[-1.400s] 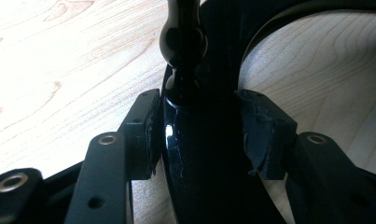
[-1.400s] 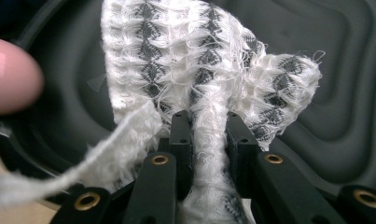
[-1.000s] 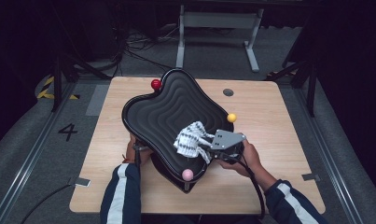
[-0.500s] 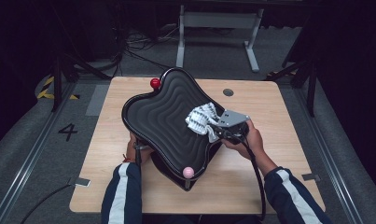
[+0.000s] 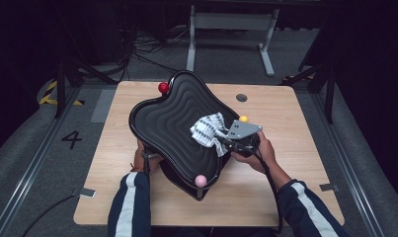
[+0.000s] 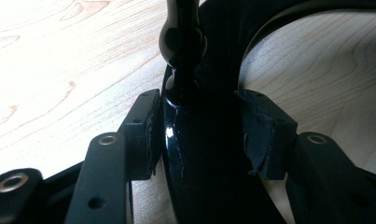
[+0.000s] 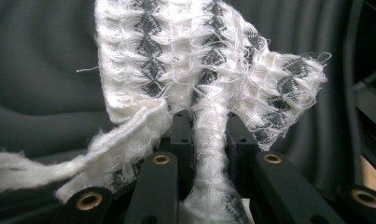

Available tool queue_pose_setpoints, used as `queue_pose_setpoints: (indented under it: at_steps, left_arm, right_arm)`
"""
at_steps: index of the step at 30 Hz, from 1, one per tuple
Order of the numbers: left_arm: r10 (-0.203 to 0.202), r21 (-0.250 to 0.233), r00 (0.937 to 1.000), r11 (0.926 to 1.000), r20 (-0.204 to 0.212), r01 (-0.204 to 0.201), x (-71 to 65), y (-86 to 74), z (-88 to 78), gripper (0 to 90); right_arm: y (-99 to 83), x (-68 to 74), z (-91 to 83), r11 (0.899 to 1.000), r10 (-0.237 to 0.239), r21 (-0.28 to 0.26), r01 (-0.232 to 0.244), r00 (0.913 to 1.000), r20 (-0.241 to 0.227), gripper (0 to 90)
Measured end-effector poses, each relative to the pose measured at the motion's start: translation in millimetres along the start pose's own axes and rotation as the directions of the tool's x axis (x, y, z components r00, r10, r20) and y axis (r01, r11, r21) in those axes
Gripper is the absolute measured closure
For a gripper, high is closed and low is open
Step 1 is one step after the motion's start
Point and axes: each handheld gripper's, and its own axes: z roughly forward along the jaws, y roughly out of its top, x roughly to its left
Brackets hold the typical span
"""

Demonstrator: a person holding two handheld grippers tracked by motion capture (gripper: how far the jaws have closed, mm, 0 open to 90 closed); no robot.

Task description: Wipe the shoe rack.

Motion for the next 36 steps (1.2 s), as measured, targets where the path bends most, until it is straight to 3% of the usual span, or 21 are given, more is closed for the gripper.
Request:
queue_pose_setpoints:
  at_steps: [7, 11, 15, 17, 22, 23, 25, 29, 31, 34, 36]
  left_arm:
    - [0.001, 0.0, 1.0, 1.0, 0.0, -0.001, 0.1, 0.0, 0.0, 50.7]
    - [0.0, 0.001, 1.0, 1.0, 0.0, 0.0, 0.1, 0.0, 0.0, 50.7]
    - [0.0, 0.0, 1.0, 1.0, 0.0, 0.0, 0.1, 0.0, 0.0, 50.7]
    - [0.0, -0.001, 1.0, 1.0, 0.0, 0.0, 0.2, 0.0, 0.0, 50.7]
    - [-0.005, -0.004, 1.0, 1.0, 0.0, 0.005, 0.5, -0.2, 0.1, 50.6]
    - [-0.022, -0.01, 0.9997, 0.9997, -0.01, 0.022, -0.5, -0.7, 0.0, 50.6]
    - [-0.026, -0.018, 0.9995, 0.9995, -0.02, 0.026, -0.8, -1.2, 0.1, 50.5]
    - [-0.028, -0.018, 0.9994, 0.9995, -0.021, 0.027, -0.7, -1.3, 0.1, 50.5]
    - [-0.005, -0.009, 1.0, 0.9999, 0.005, 0.005, 1.8, -1.0, -0.3, 50.4]
    - [-0.004, 0.001, 0.9997, 1.0, 0.026, 0.004, 3.1, -0.8, -1.4, 50.2]
    - [-0.005, -0.003, 0.9998, 1.0, 0.021, 0.005, 3.0, -1.0, -1.1, 50.2]
  right_arm:
    - [17.9, 30.7, 0.3, 0.996, -0.079, -0.043, 0.075, 0.9928, -0.09, 76.9]
    - [23.8, 37.3, 1.0, 0.994, -0.105, -0.051, 0.1, 0.9887, -0.107, 76.9]
    - [23.9, 30.0, 2.6, 0.995, -0.094, -0.036, 0.091, 0.9912, -0.093, 76.8]
    - [18.1, 16.0, 4.7, 0.999, -0.045, -0.022, 0.044, 0.9973, -0.058, 77.0]
    - [8.1, -3.9, 5.5, 1.0, -0.021, 0.023, 0.02, 0.9997, 0.014, 77.1]
    - [6.3, -7.6, 5.7, 0.999, -0.014, 0.032, 0.013, 0.9995, 0.027, 77.1]
    - [2.2, -15.8, 6.0, 0.999, 0.017, 0.039, -0.019, 0.9993, 0.034, 77.1]
    - [-1.5, -21.2, 5.6, 0.998, 0.027, 0.054, -0.03, 0.9981, 0.055, 77.1]
    - [-3.3, -22.9, 5.3, 0.998, 0.027, 0.061, -0.031, 0.9975, 0.065, 77.1]
    - [-4.7, -23.9, 5.4, 0.997, 0.035, 0.06, -0.039, 0.9969, 0.07, 77.2]
    - [-4.7, -24.3, 5.4, 0.997, 0.028, 0.067, -0.033, 0.9967, 0.077, 77.2]
